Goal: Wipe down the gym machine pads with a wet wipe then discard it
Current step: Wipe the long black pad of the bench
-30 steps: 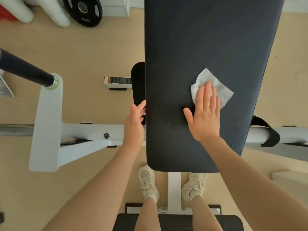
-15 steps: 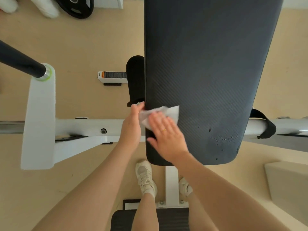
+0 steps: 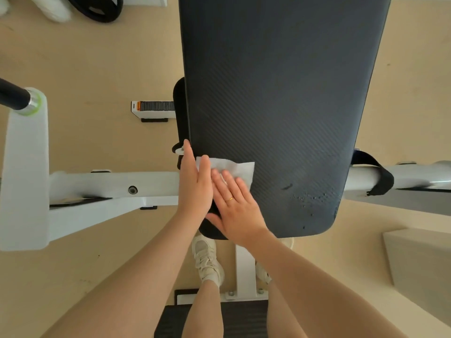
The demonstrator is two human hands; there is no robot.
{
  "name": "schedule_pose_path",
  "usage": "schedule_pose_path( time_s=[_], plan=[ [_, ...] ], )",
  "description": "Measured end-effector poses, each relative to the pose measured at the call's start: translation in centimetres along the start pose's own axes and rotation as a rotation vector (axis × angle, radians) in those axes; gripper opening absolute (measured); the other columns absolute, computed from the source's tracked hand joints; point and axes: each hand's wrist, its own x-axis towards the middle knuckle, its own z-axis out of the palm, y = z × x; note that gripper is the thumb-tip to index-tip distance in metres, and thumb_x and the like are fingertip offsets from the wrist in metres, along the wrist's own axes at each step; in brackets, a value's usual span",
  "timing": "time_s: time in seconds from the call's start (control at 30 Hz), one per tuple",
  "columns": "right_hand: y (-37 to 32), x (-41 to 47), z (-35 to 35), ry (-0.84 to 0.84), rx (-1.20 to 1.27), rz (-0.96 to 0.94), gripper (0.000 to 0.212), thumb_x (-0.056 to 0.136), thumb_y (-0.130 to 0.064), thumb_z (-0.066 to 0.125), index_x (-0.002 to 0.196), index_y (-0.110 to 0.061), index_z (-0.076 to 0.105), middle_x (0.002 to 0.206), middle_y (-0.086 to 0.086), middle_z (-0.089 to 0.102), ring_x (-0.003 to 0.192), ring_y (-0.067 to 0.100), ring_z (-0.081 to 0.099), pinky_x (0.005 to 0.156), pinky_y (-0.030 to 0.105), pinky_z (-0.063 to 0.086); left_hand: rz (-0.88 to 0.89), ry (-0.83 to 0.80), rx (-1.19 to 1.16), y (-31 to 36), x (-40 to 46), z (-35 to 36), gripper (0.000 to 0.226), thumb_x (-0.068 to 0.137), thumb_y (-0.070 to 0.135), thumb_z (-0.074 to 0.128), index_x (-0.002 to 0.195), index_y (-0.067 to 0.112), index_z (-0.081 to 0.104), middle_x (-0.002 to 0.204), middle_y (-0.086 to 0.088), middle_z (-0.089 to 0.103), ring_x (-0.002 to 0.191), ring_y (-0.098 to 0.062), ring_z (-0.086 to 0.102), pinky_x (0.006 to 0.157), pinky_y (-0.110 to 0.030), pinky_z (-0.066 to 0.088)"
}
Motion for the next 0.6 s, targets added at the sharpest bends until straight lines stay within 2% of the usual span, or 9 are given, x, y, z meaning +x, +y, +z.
schedule_pose_path(
  time_s=[0.1,0.2,0.27,0.37,0.47,0.53,0.6],
  plan=[
    [3.1,-0.4,-0.5,0.028,-0.001,-0.003,0.071,0.089,-0.051,0.031,0.144,-0.011,0.015,0.15,0.003,0.021,0.138,0.02,0.018,0.114,0.033,0.002,0.002,0.092,0.026,0.2,0.1,1.2,0.057,0.099,0.028,0.028,0.147,0.013,0.002,0.157,-0.003,0.009,0.143,-0.015,0.01,0.106,-0.019,0.01],
    [9.1,-0.8,-2.0,0.091,0.002,0.217,0.069,0.088,-0.047,0.032,0.143,-0.007,0.019,0.15,0.008,0.022,0.137,0.027,0.023,0.114,0.035,0.007,-0.076,0.26,0.115,1.1,0.2,2.9,0.064,0.096,0.027,0.036,0.147,0.007,0.003,0.155,-0.009,0.015,0.142,-0.023,0.017,0.113,-0.031,0.015],
    [13.5,-1.6,-3.1,0.101,0.021,0.377,0.069,0.091,-0.047,0.028,0.145,-0.005,0.015,0.152,0.015,0.02,0.139,0.031,0.021,0.114,0.04,0.012,-0.159,0.337,0.185,2.1,-0.2,4.5,0.069,0.095,0.03,0.039,0.146,0.007,-0.001,0.156,-0.009,0.01,0.143,-0.025,0.012,0.117,-0.041,0.011],
    [16.8,-2.2,-4.1,0.106,0.078,0.501,0.072,0.094,-0.051,0.019,0.145,-0.002,0.007,0.154,0.02,0.012,0.142,0.033,0.01,0.115,0.044,0.011,-0.212,0.39,0.206,2.8,-0.4,6.4,0.08,0.092,0.036,0.044,0.146,0.006,-0.007,0.156,-0.01,-0.003,0.144,-0.025,-0.001,0.115,-0.04,0.0],
    [14.5,-1.7,-3.5,0.127,0.093,0.461,0.074,0.092,-0.051,0.024,0.143,0.001,0.009,0.152,0.023,0.015,0.139,0.036,0.01,0.113,0.044,0.008,-0.196,0.422,0.23,2.4,-0.2,7.1,0.101,0.081,0.056,0.052,0.145,0.004,-0.008,0.156,-0.012,-0.003,0.144,-0.027,-0.002,0.115,-0.04,-0.002],
    [11.4,-1.8,-2.4,0.107,0.067,0.351,0.075,0.09,-0.051,0.027,0.143,-0.001,0.011,0.151,0.017,0.012,0.138,0.034,0.009,0.113,0.043,0.005,-0.153,0.404,0.24,1.9,-0.3,7.2,0.114,0.07,0.065,0.05,0.145,0.003,-0.009,0.155,-0.014,-0.004,0.144,-0.028,-0.003,0.114,-0.041,-0.003],
    [8.9,-2.7,-1.1,0.067,0.016,0.187,0.075,0.089,-0.051,0.025,0.145,-0.005,0.006,0.152,0.011,0.003,0.14,0.03,0.005,0.115,0.039,-0.002,-0.105,0.387,0.217,1.4,-0.5,7.1,0.122,0.063,0.07,0.05,0.144,0.003,-0.01,0.155,-0.014,-0.006,0.144,-0.027,-0.005,0.114,-0.042,-0.004]
  ],
)
